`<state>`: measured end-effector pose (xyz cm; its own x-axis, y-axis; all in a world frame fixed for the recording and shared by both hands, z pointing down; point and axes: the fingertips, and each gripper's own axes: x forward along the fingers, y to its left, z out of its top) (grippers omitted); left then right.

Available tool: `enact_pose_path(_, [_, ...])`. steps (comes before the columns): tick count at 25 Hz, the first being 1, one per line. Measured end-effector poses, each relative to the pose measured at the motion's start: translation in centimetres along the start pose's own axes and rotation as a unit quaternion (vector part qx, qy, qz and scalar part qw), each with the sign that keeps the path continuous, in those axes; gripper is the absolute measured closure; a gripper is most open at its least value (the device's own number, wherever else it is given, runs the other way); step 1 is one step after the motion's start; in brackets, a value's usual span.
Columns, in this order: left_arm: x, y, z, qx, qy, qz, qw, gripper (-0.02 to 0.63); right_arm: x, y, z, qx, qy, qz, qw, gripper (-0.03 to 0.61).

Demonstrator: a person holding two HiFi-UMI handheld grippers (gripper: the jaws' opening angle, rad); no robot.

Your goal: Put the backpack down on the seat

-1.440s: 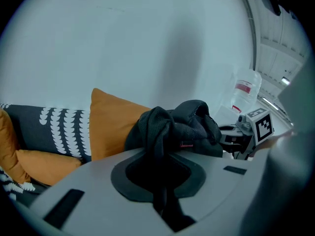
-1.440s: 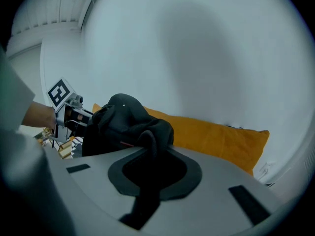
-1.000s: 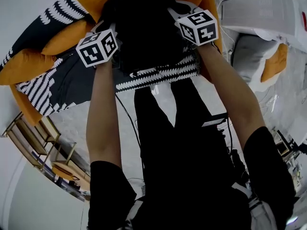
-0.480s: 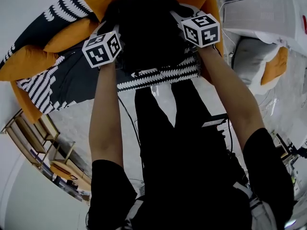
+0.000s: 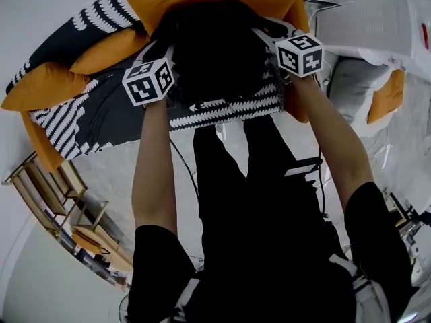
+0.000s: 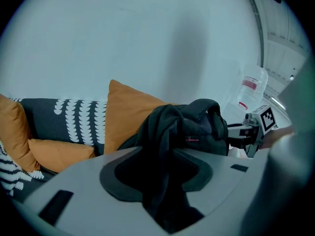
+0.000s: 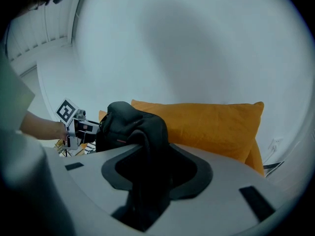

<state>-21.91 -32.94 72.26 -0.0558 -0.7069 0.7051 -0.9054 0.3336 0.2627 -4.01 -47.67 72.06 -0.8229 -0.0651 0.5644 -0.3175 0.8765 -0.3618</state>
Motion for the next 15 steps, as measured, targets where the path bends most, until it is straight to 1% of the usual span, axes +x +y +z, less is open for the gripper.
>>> enact_pose_path(4, [-1.9,-0.3,-0.1,-0.012,-0.009,-0.005,0.9999,0.459,-2.3,0.6,-0.1,-0.014,-0.003,-0.003,1.000,0.422])
enact_pose_path(7, [-3.9,-1.0,0.2,-0.017,-0.024,-0.012,0.9995,0.482,-4.4,1.6,0.4,-0.015,-0.013,-0.005,1.000,0.448])
enact_pose_path(10, [-6.0,-2.1,1.5,-0.015,-0.050,-0.031,0.9981,0.521,-6.6,3.2,2.1,-0.020,-0.043,-0.009,0.999,0.505])
enact_pose_path(15, [-10.9,-4.5,3.5,-0.020,-0.099,-0.070,0.9925,0.569,-10.8,8.4,5.0,-0.026,-0.102,-0.002,0.994,0.540])
